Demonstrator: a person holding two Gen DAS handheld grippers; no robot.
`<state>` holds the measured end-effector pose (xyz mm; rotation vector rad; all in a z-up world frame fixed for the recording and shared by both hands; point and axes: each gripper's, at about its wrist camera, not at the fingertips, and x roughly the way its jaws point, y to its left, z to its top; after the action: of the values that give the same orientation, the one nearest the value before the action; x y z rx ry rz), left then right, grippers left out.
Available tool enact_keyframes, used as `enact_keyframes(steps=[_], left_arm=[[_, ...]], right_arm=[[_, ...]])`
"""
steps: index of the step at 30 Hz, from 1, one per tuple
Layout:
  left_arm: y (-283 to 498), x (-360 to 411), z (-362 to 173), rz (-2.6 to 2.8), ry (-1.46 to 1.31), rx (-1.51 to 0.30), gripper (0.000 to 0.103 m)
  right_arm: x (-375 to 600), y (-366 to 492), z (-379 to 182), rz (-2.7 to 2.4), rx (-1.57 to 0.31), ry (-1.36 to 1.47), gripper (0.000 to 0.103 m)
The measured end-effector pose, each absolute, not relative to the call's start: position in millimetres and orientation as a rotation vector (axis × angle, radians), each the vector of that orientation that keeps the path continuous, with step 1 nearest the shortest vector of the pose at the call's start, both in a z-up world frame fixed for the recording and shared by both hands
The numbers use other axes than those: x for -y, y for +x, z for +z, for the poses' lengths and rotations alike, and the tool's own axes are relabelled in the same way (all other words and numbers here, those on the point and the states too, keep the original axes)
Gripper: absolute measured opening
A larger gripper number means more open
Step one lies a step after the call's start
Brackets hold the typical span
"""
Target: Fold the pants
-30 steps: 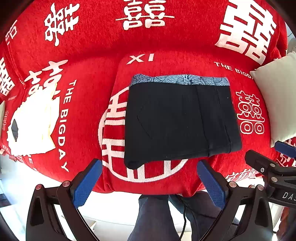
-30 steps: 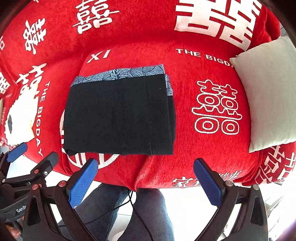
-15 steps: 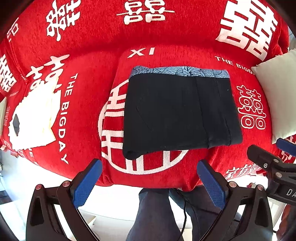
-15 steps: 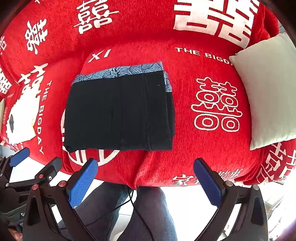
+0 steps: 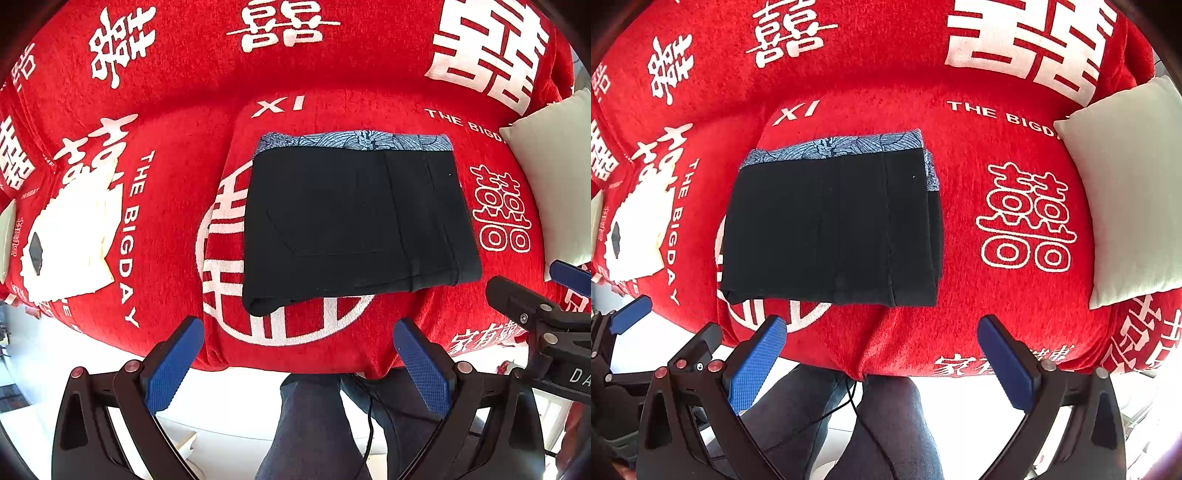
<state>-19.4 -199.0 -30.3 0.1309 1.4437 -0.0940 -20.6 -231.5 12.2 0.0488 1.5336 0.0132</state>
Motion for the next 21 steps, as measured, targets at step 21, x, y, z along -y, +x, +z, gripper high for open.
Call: enact_keyframes(steps=[21], left_arm=[[-19.8, 203.5, -30.5, -0.100, 0.137, -1.446, 0.103]], right_arm=[[231.3, -18.0, 11.5, 0.030, -1.534, 0.043, 0.103]])
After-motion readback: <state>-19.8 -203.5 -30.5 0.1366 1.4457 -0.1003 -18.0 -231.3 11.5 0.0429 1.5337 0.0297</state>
